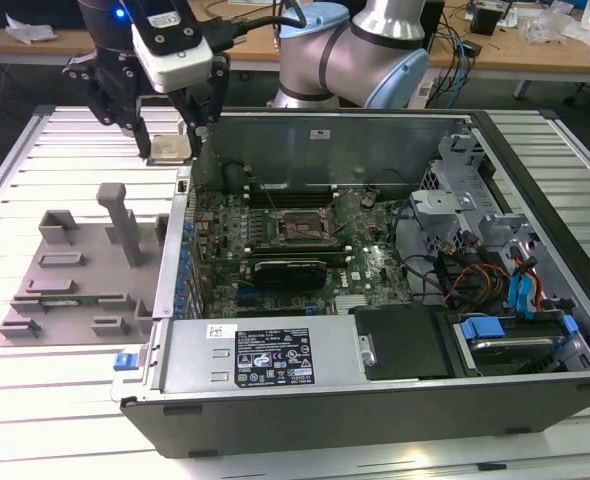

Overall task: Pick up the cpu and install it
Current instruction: 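Pick up the cpu and move it towards the insertion slot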

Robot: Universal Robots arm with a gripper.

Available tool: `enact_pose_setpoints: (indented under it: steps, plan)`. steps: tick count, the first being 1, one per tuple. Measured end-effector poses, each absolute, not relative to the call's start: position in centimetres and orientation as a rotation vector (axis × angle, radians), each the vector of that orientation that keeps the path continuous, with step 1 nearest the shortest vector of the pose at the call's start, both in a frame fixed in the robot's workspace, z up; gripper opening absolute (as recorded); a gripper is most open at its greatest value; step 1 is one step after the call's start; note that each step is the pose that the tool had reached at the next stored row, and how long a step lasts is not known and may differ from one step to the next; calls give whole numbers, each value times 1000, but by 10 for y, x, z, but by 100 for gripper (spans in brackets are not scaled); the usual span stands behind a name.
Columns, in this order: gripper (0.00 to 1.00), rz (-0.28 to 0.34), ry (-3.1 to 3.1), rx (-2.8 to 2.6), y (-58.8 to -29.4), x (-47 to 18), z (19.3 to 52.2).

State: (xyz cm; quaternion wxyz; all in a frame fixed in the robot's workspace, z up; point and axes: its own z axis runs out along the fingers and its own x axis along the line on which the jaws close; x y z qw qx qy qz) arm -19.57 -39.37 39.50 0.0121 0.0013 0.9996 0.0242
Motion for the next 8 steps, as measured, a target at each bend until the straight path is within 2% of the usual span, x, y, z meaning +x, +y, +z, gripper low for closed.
enact_pose_setpoints:
  steps: [8]
  plan:
    - [55, 75, 3116, 4, -394, -169, 395]
